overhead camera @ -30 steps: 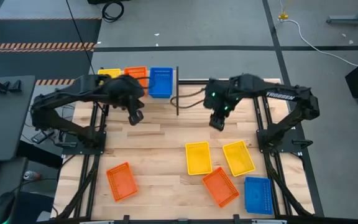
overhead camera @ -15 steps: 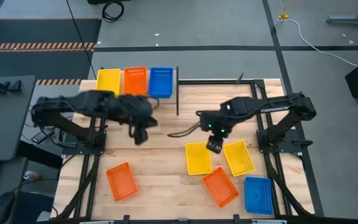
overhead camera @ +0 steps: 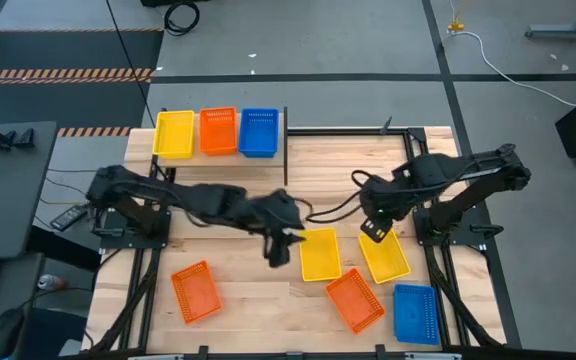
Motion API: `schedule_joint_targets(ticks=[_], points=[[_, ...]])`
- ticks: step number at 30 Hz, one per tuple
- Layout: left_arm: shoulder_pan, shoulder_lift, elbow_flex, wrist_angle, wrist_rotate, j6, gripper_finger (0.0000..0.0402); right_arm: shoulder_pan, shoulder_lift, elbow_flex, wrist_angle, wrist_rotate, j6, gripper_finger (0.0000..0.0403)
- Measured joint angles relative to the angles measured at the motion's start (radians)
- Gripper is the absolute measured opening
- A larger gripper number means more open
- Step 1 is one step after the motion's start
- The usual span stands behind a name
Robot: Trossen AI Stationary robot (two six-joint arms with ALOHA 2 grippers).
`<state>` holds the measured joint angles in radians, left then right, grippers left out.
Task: Stack baskets on shelf by color
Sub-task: Stack the left yellow bin on top of the yellow bin on the shelf
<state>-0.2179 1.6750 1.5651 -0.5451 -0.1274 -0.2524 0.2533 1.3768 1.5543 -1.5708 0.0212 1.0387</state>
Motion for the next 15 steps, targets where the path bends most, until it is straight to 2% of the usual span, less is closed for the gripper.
schedule_joint_targets(ticks=[4,8,15], points=[[-0.030,0.090,0.000,0.001,0.015,-0.026,0.0132,0.058,-0.043,0.000,-0.001,-0.034,0.106,0.0170],[-0.056,0.135,0.000,0.087,0.044,-0.054,0.0131,0.134,-0.089,0.000,0.000,-0.036,0.177,0.0170],[-0.083,0.219,0.000,0.217,0.043,-0.052,0.0145,0.198,-0.131,0.001,-0.001,0.086,0.179,0.0170]])
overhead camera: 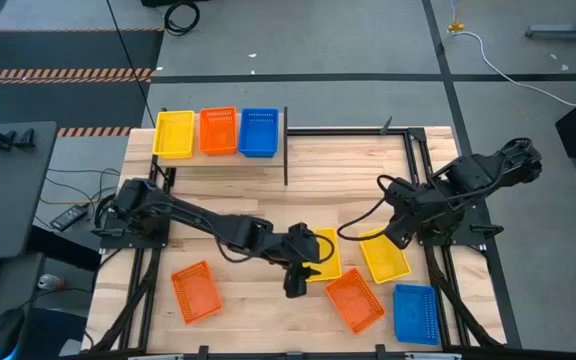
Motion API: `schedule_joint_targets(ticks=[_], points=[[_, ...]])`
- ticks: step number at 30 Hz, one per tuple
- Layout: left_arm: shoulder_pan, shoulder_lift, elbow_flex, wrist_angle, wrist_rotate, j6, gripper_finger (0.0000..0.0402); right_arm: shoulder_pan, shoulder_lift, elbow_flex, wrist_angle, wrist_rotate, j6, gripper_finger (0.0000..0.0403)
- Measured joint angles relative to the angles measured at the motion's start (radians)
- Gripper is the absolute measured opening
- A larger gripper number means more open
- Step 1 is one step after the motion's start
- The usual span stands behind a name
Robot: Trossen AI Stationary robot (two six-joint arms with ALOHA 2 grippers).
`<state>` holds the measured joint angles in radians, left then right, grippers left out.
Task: Stack baskets on shelf by color
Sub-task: Stack the left yellow bin on top of the yellow bin on the shelf
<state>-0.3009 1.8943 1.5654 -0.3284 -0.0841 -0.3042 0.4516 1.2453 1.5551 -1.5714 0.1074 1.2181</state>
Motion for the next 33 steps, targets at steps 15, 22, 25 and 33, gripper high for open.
schedule_joint_targets(ticks=[15,22,25,33], points=[[-0.024,0.204,0.000,0.006,-0.009,0.003,0.0161,0.027,-0.005,0.000,0.000,0.043,-0.091,0.0170],[-0.023,0.247,0.000,-0.021,-0.008,0.024,0.0144,0.027,-0.005,0.000,0.000,0.060,-0.070,0.0170],[-0.023,0.247,0.000,-0.076,-0.008,0.036,0.0097,0.026,-0.005,0.000,0.000,0.069,-0.065,0.0170],[0.005,0.173,0.002,-0.204,-0.009,0.036,0.0014,0.026,-0.005,0.000,0.000,0.113,-0.046,0.0170]])
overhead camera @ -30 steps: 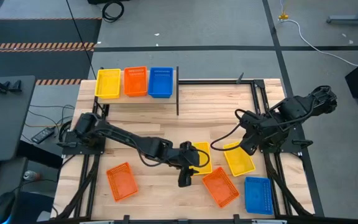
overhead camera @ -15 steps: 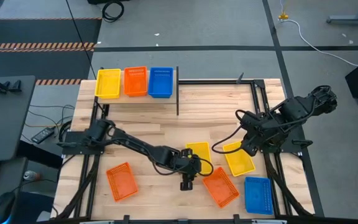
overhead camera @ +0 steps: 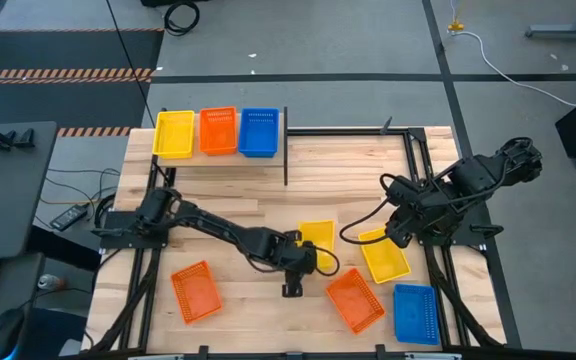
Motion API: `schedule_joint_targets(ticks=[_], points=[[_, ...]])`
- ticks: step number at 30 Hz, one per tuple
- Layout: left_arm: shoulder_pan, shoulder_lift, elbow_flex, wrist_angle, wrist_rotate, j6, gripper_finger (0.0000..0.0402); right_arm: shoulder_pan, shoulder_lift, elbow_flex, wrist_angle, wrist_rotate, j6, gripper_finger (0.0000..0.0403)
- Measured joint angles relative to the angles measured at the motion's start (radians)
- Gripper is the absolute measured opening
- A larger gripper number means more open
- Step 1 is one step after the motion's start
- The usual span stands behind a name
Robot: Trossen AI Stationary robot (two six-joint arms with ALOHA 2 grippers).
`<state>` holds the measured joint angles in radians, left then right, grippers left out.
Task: Stack baskets on shelf by color
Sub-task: Stack the left yellow bin on top of the yellow bin on the shelf
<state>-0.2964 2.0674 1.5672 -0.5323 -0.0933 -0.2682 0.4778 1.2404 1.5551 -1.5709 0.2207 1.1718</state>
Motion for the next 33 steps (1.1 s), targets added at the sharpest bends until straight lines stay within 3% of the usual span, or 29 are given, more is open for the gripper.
schedule_joint_targets(ticks=[6,12,23,33], points=[[0.015,-0.120,-0.002,-0.105,-0.023,0.011,0.0009,0.000,0.000,0.000,0.000,0.034,-0.020,0.0170],[0.023,-0.270,-0.001,-0.253,-0.132,0.079,0.0009,0.000,0.000,0.000,0.000,0.116,-0.023,0.0170],[0.067,-0.532,-0.001,-0.631,-0.243,0.135,0.0010,-0.002,0.000,0.000,0.018,0.254,-0.027,0.0170],[0.160,-0.706,-0.001,-0.831,-0.383,0.204,0.0010,-0.029,0.000,0.000,0.028,0.292,-0.030,0.0170]])
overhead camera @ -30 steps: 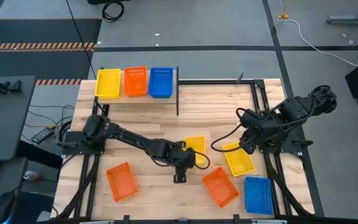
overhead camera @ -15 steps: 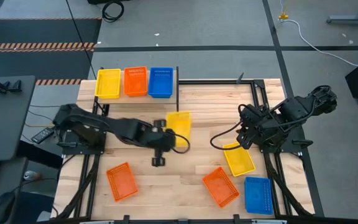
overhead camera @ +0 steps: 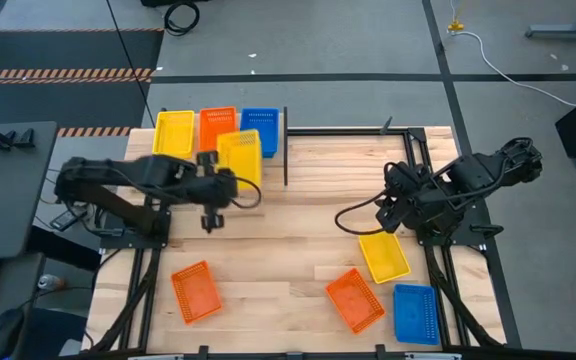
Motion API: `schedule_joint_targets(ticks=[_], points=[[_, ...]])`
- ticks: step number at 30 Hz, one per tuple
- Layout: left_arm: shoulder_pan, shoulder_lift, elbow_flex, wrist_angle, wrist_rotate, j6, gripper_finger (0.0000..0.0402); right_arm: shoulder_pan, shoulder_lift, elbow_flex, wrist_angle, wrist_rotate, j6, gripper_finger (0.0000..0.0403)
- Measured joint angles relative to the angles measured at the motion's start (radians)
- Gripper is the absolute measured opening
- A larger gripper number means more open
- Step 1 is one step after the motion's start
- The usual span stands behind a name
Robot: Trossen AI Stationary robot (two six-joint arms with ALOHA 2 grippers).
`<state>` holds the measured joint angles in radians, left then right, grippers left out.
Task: Stack baskets on shelf by color
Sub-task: Stack the left yellow bin on top of the yellow bin on the shelf
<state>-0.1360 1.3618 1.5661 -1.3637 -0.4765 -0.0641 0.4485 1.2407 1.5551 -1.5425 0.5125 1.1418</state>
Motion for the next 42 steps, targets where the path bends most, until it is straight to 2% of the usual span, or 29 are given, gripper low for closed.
schedule_joint_targets(ticks=[5,9,14,21,25,28,36,42], points=[[0.099,-0.053,0.000,-0.057,-0.003,0.036,0.0010,-0.027,0.000,0.000,0.000,0.000,-0.021,0.0170],[0.189,-0.068,0.000,-0.070,-0.005,0.119,0.0010,-0.050,0.000,0.000,0.000,0.002,-0.045,0.0170],[0.303,-0.069,0.000,-0.165,-0.066,0.186,0.0011,-0.077,0.000,0.000,0.001,-0.001,-0.069,0.0170],[0.468,-0.103,0.000,-0.203,-0.057,0.327,0.0011,-0.087,0.000,0.000,0.006,-0.008,-0.072,0.0170],[0.572,-0.109,0.000,-0.208,-0.006,0.317,0.0011,-0.087,0.000,0.000,0.022,-0.008,-0.075,0.0170],[0.639,-0.109,0.000,-0.208,0.030,0.368,0.0011,-0.087,0.000,0.000,0.037,-0.007,-0.108,0.0170],[0.785,-0.120,0.000,-0.207,0.046,0.452,0.0011,-0.091,0.000,0.000,0.045,-0.001,-0.171,0.0170],[0.873,-0.142,0.000,-0.208,0.198,0.570,0.0011,-0.113,0.000,0.000,0.044,0.022,-0.178,0.0170]])
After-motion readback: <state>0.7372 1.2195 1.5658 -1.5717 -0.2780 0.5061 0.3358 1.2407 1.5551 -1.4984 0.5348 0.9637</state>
